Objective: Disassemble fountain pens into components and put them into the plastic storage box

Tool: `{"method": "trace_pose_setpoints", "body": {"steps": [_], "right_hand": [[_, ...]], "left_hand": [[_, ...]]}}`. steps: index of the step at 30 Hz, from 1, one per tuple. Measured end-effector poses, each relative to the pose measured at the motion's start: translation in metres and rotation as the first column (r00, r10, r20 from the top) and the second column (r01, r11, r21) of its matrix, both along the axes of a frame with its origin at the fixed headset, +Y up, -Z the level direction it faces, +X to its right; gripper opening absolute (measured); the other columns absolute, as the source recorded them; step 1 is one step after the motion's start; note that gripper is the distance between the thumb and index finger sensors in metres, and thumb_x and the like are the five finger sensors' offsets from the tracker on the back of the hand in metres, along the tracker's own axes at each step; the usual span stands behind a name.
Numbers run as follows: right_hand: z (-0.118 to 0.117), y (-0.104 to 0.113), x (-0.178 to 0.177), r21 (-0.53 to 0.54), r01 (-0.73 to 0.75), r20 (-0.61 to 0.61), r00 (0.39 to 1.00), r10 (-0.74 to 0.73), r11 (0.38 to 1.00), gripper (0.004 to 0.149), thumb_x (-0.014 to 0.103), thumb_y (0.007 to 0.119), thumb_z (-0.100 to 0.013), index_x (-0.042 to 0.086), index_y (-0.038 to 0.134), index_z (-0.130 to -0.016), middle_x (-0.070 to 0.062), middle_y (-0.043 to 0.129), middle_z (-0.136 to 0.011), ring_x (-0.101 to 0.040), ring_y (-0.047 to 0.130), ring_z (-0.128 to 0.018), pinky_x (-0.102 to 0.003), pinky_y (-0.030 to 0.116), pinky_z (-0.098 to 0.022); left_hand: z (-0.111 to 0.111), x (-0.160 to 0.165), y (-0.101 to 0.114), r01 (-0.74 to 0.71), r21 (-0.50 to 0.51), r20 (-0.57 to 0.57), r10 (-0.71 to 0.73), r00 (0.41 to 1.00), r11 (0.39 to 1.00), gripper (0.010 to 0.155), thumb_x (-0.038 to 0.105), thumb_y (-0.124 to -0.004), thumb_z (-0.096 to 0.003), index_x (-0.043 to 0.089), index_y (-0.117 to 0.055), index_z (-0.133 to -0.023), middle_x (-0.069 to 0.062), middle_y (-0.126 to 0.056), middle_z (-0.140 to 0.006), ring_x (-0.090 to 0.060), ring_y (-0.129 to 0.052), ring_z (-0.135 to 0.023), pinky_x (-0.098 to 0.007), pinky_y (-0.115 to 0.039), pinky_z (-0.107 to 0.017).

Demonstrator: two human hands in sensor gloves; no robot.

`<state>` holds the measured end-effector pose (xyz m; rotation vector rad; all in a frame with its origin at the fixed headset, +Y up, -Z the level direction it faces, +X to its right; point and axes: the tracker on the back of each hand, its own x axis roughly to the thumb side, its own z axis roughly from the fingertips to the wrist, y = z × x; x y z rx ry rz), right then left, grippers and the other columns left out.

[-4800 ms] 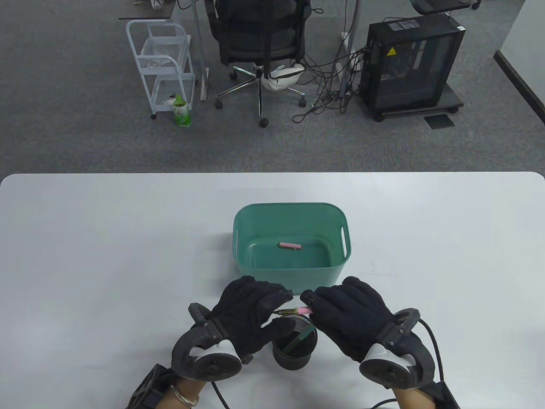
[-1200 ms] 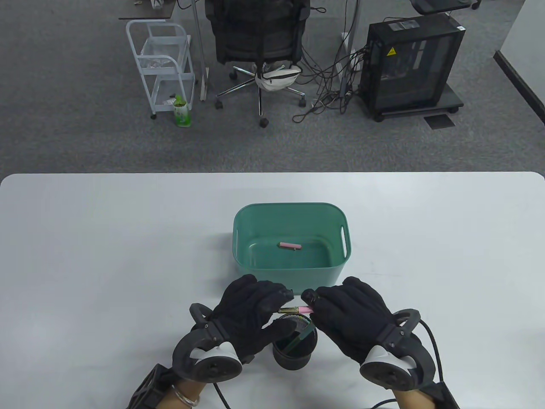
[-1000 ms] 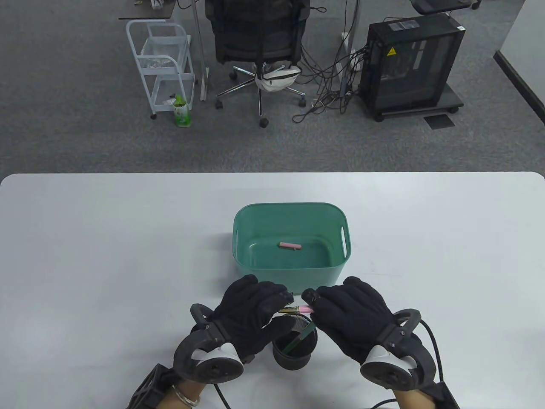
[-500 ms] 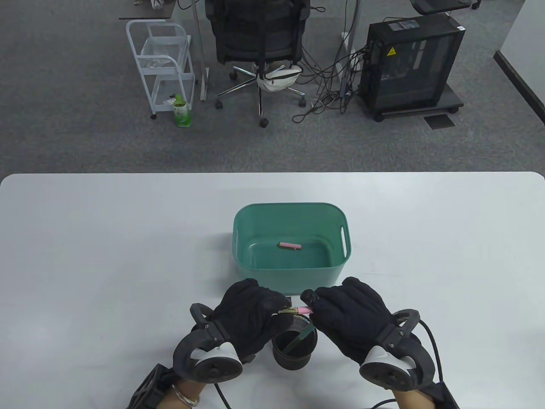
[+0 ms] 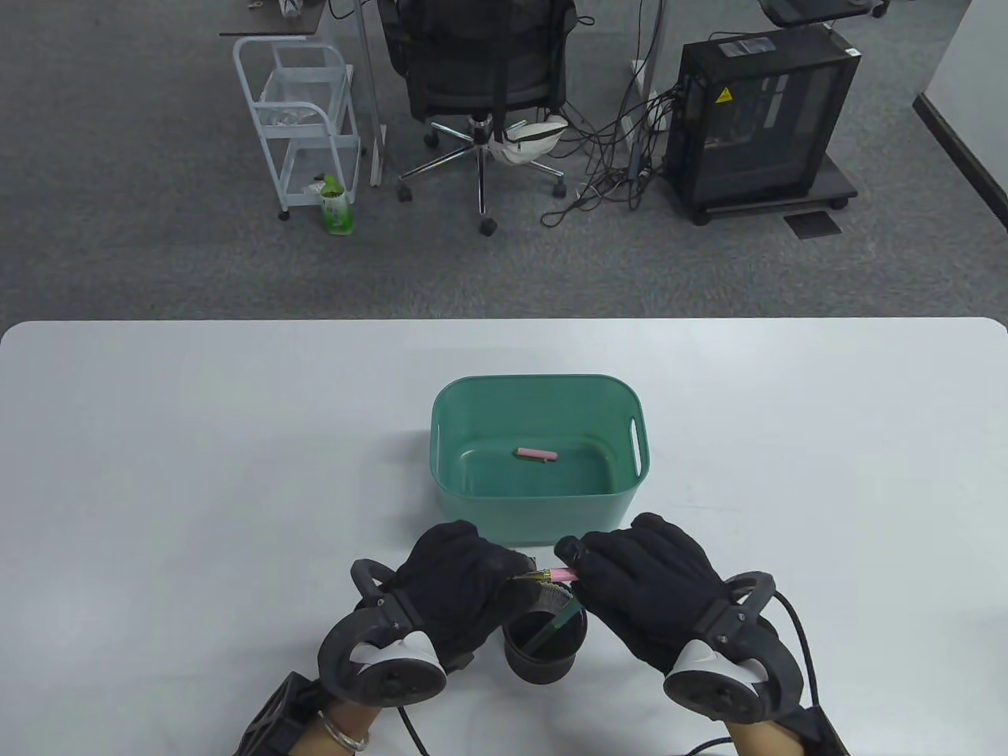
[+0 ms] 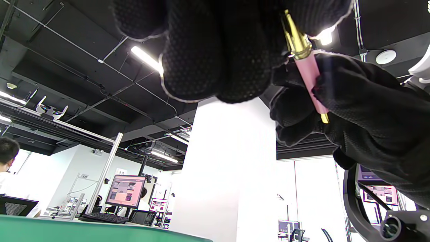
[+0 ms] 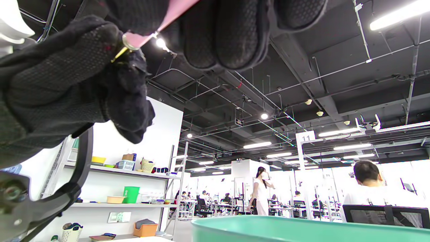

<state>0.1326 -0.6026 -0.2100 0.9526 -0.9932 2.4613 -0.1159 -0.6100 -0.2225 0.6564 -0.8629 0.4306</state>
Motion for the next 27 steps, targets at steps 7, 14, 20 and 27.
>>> {"method": "trace_pose_setpoints", "body": {"steps": [7, 14, 20, 27], "right_hand": [[0.0, 0.0, -0.0004, -0.001, 0.0, -0.003, 1.0, 0.0, 1.0, 0.044, 0.046, 0.071, -0.056, 0.032, 0.081, -0.097, 0.004, 0.087, -0.088, -0.015, 0.089, -0.075, -0.046, 0.065, -0.072], [-0.0002, -0.0008, -0.0013, -0.003, -0.002, -0.006, 1.0, 0.002, 1.0, 0.044, 0.046, 0.071, -0.056, 0.032, 0.081, -0.097, 0.004, 0.087, -0.088, -0.015, 0.089, -0.075, -0.046, 0.065, -0.072], [-0.0002, -0.0008, -0.0011, -0.002, -0.004, -0.002, 1.0, 0.004, 1.0, 0.044, 0.046, 0.071, -0.056, 0.032, 0.081, -0.097, 0.004, 0.087, -0.088, -0.015, 0.089, -0.075, -0.046, 0.065, -0.072], [-0.0004, -0.0007, -0.0007, -0.001, -0.003, 0.001, 1.0, 0.003, 1.0, 0.044, 0.046, 0.071, -0.056, 0.032, 0.08, -0.097, 0.004, 0.087, -0.088, -0.015, 0.089, -0.074, -0.046, 0.065, -0.072]], "left_hand": [[-0.0009, -0.0011, 0.0002, -0.013, -0.002, 0.009, 0.013, 1.0, 1.0, 0.05, 0.05, -0.06, -0.0662, 0.013, -0.093, -0.072, -0.001, -0.108, -0.055, -0.019, -0.104, -0.047, -0.046, -0.076, -0.062], [-0.0016, -0.0021, 0.0002, -0.019, -0.005, 0.003, 0.02, 1.0, 1.0, 0.053, 0.051, -0.057, -0.0663, 0.013, -0.094, -0.07, -0.001, -0.108, -0.054, -0.02, -0.105, -0.046, -0.046, -0.076, -0.062], [-0.0019, -0.0019, -0.0007, 0.006, -0.02, -0.004, -0.006, 1.0, 1.0, 0.06, 0.059, -0.059, -0.0644, 0.012, -0.081, -0.094, -0.006, -0.1, -0.081, -0.025, -0.097, -0.071, -0.051, -0.067, -0.072], [-0.0009, -0.0013, -0.0004, 0.017, -0.012, -0.013, -0.017, 1.0, 1.0, 0.06, 0.057, -0.07, -0.063, 0.014, -0.067, -0.104, -0.006, -0.09, -0.094, -0.025, -0.09, -0.083, -0.052, -0.061, -0.077]]}}
